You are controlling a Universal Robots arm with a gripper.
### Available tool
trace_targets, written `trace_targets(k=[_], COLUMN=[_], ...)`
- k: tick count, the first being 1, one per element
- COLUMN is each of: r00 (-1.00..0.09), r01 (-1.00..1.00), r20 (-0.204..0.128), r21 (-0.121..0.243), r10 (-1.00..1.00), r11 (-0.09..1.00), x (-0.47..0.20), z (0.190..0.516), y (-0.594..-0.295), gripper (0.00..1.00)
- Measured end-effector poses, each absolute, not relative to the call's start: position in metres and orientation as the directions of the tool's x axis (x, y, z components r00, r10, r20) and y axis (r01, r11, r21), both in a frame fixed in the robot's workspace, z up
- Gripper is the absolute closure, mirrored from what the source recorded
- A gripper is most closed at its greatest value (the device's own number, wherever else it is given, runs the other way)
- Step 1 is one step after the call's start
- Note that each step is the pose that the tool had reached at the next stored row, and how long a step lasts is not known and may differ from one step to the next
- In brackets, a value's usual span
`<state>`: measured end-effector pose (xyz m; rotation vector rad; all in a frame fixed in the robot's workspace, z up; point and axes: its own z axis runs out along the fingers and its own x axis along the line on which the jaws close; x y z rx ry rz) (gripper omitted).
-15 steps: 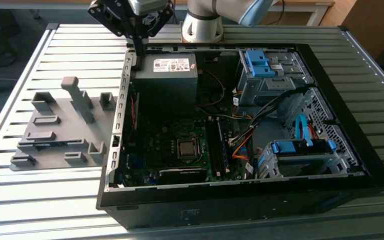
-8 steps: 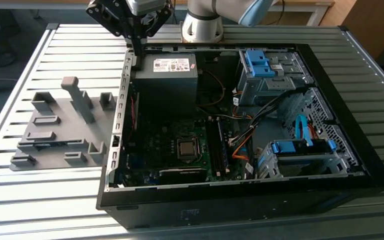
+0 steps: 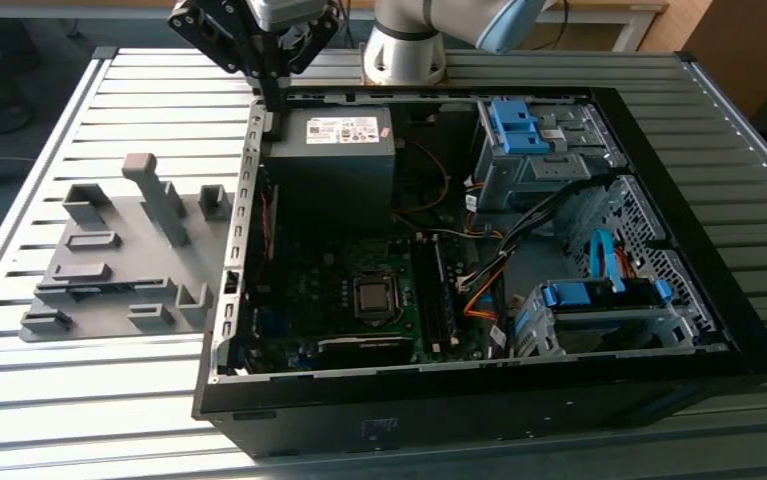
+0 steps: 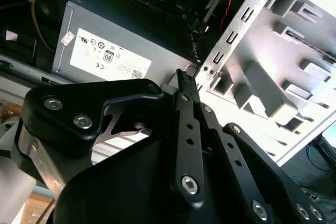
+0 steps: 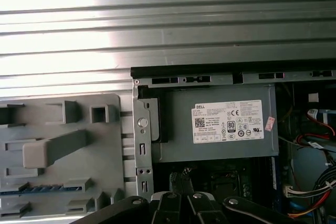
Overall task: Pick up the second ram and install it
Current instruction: 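Reach for the second ram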
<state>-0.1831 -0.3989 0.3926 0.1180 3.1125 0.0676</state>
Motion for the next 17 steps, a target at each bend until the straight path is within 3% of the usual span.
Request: trace_targets(k=[17], r00=[-0.997], r01=[0.075], r20=[-0.024], r21=[0.044], r10=[0.076], r11=[0.996], x=[-0.1893], z=[0.3925], y=[-0.3989], gripper=[0.89])
